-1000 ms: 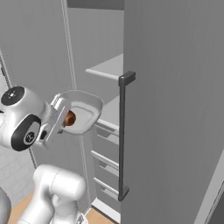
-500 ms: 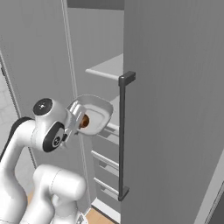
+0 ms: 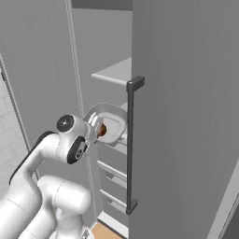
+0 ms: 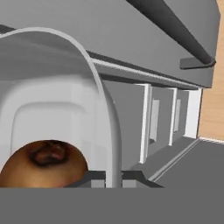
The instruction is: Take the meat container that has the chicken drumstick and place it on the second highest rack of the freezer. Then take the vegetable container that has the carrot and lime and place it on the highest rack of the freezer.
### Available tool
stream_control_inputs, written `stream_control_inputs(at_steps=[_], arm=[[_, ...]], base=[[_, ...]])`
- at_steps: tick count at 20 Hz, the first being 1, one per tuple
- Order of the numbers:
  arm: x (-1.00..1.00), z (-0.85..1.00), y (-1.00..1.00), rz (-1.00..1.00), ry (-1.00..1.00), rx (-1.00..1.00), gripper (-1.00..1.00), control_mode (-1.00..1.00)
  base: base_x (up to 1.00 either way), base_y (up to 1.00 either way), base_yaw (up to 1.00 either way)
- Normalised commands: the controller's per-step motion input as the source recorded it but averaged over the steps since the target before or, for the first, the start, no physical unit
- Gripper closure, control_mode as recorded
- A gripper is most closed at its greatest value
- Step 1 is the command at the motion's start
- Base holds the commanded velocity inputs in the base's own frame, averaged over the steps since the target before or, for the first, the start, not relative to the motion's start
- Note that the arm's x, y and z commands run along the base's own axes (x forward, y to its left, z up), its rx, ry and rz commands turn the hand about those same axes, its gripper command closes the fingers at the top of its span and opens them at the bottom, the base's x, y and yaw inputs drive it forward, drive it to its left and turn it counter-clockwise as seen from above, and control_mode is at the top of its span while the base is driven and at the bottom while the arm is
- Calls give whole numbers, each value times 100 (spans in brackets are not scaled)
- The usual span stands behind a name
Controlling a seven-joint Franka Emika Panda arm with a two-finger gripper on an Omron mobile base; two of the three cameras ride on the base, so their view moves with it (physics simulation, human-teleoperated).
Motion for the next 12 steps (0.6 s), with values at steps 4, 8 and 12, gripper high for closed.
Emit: stream_control_inputs(at_steps=[4, 8, 12], arm=[[57, -6, -21, 0, 8, 0, 100, -100], [50, -1, -14, 0, 4, 0, 100, -100], [54, -1, -11, 0, 5, 0, 100, -100]], base=[[0, 0, 0], [0, 0, 0], [0, 0, 0]])
